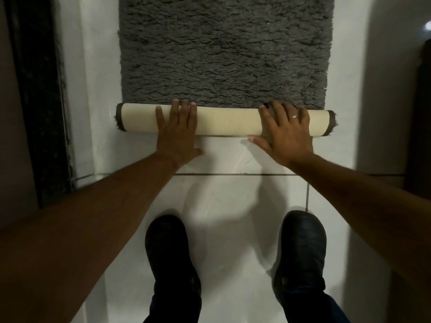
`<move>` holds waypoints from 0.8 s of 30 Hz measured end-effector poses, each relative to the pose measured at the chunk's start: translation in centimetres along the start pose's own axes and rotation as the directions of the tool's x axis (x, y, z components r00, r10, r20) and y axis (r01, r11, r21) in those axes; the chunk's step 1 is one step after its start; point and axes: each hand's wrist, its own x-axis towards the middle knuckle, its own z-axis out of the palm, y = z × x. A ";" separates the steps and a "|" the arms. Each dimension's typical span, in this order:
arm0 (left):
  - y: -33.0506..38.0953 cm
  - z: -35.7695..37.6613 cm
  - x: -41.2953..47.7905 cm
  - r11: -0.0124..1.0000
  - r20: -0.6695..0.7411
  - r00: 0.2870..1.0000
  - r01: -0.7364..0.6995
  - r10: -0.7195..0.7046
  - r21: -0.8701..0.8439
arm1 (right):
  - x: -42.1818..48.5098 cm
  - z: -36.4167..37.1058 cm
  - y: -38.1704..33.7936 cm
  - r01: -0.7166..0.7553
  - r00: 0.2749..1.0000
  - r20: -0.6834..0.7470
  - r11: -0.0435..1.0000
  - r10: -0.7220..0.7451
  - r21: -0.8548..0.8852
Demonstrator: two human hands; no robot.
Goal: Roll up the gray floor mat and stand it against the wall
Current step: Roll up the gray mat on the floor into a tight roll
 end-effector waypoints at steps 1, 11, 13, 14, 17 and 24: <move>-0.1 -0.3 0.4 1.000 -0.032 0.999 -0.001 0.001 0.000 | -0.2 0.1 0.3 0.015 0.999 0.032 0.999 -0.014 -0.030; 1.1 0.8 -5.1 0.985 0.017 0.998 -0.058 0.061 -0.164 | -3.5 -1.1 1.9 0.132 0.922 0.340 0.977 -0.183 0.168; 1.4 1.2 -6.4 0.977 0.082 0.996 -0.028 0.047 -0.213 | -3.8 -0.8 1.6 0.106 0.859 0.474 0.974 -0.192 0.202; 1.5 1.2 -7.0 0.973 0.072 0.997 -0.010 0.027 -0.230 | -3.3 -0.9 1.6 0.072 0.837 0.516 0.971 -0.183 0.228; 2.4 2.0 -9.2 0.990 -0.122 0.992 -0.053 0.036 -0.134 | -0.8 -1.4 2.1 0.006 0.811 0.564 0.966 -0.156 0.259; 1.5 1.0 -3.5 1.000 0.126 0.992 -0.017 0.019 -0.018 | -3.2 -0.9 0.4 0.034 0.999 0.005 0.996 -0.034 0.079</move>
